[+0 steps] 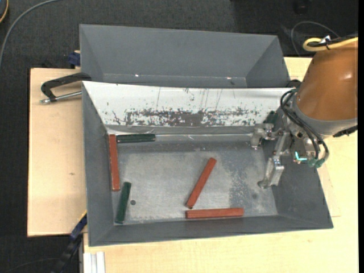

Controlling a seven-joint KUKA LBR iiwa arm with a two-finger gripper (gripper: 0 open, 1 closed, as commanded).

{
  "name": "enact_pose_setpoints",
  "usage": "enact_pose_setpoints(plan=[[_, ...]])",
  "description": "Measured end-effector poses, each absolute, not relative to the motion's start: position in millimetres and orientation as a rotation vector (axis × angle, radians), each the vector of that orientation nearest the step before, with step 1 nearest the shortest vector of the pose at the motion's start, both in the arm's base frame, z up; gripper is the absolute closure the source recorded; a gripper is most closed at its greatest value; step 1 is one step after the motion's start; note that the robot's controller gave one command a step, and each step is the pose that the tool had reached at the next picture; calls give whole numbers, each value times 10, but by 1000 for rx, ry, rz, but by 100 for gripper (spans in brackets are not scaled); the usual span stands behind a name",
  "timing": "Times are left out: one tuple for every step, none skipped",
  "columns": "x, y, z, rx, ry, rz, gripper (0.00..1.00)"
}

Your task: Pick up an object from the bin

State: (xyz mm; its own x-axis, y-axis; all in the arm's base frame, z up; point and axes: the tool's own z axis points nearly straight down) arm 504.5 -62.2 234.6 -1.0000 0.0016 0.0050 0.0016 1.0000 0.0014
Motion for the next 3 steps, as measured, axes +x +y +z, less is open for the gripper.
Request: enact_pose_setpoints(plan=[[5712,-352,881,146,-3135,-3,0],[5537,193,701,473,-3105,-5,0],[5543,174,707,471,-3107,-2,100]])
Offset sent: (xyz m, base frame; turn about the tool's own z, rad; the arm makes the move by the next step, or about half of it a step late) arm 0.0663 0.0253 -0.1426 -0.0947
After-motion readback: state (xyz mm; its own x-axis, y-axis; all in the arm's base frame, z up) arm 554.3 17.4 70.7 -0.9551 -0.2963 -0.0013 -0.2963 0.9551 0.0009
